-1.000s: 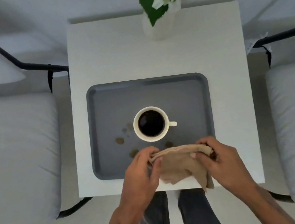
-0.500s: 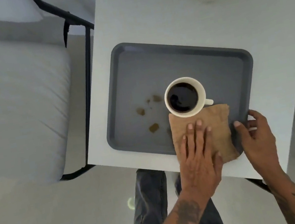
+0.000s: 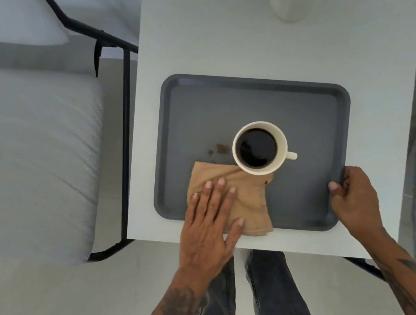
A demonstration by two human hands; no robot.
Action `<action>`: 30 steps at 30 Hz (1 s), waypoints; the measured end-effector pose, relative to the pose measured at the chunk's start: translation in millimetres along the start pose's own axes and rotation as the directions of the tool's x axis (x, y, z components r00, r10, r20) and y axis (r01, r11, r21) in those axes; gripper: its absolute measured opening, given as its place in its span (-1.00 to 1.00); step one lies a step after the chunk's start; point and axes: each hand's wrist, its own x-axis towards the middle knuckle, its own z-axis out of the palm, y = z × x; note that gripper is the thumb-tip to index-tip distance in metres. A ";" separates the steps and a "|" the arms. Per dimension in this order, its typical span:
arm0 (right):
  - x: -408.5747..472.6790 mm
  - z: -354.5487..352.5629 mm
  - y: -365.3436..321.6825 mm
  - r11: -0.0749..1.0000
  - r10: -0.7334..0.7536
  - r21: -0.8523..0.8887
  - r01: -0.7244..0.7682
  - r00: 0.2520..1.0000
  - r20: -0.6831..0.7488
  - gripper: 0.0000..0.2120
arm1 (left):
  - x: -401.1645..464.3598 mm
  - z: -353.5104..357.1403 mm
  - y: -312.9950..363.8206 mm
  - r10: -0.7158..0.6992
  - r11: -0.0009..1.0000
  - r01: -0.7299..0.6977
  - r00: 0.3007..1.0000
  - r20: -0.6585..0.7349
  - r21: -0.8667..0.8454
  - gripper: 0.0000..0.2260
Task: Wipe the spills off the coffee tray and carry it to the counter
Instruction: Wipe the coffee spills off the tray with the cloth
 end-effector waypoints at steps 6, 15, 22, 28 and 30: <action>4.4 -0.4 -2.3 0.999 0.003 -0.052 -0.002 1.000 0.021 -0.81 | 8.3 -16.5 -33.4 -0.112 0.993 0.113 0.993 -0.033 0.021 -0.37; 7.6 -2.2 -1.2 0.997 -0.002 -0.078 0.006 0.998 0.059 -0.79 | 56.8 -7.4 -44.3 0.062 0.975 -0.058 0.998 -0.011 0.215 -0.31; 9.7 -3.6 0.0 0.994 -0.020 -0.102 0.026 0.998 0.060 -0.86 | 95.3 -20.8 -45.0 0.142 0.961 -0.142 0.990 0.015 0.239 -0.32; 13.2 -5.5 -2.1 0.994 0.019 -0.109 -0.011 0.997 0.074 -0.80 | 122.9 -36.3 -37.5 0.150 0.959 -0.154 0.988 0.035 0.237 -0.36; 13.5 -5.9 -3.1 0.994 0.025 -0.105 -0.017 0.997 0.076 -0.79 | 129.0 -39.3 -35.8 0.145 0.960 -0.149 0.989 0.032 0.235 -0.37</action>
